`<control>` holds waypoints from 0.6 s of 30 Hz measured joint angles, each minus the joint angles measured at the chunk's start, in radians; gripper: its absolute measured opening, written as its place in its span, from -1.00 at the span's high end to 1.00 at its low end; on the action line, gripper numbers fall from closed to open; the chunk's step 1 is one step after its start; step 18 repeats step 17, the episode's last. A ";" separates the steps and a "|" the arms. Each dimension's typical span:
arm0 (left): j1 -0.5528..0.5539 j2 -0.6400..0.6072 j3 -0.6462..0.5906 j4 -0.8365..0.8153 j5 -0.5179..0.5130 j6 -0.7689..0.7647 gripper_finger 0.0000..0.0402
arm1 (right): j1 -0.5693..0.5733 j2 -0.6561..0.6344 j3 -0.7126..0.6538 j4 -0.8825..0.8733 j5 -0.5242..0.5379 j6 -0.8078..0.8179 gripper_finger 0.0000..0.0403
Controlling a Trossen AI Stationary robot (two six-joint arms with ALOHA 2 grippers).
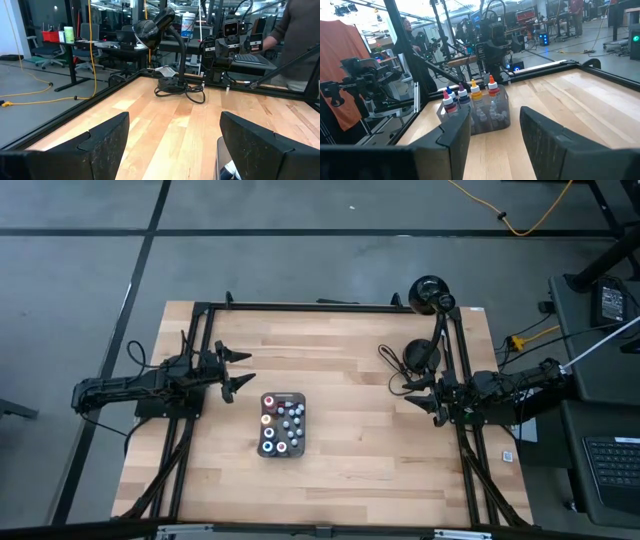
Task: Pick & Place food coloring
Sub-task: Return to Home Position
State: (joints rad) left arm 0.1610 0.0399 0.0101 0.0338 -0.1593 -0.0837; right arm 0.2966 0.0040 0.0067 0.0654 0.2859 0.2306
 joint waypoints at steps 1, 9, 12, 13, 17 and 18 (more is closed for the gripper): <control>0.000 0.000 0.000 0.000 0.000 0.000 -0.52 | 0.000 0.000 0.000 0.000 0.000 0.000 0.15; 0.000 0.000 0.000 0.000 0.000 0.000 -0.52 | 0.000 0.000 0.000 0.000 0.000 0.000 0.15; 0.000 0.000 0.000 0.000 0.000 0.000 -0.52 | 0.000 0.000 0.000 0.000 0.000 0.000 0.15; 0.000 0.000 0.000 0.000 0.000 0.000 -0.52 | 0.000 0.000 0.000 0.000 0.000 0.000 0.15; 0.000 0.000 0.000 0.000 0.000 0.000 -0.52 | 0.000 0.000 0.000 0.000 0.000 0.000 0.15; 0.000 0.000 0.000 0.000 0.000 0.000 -0.52 | 0.000 0.000 0.000 0.000 0.000 0.000 0.15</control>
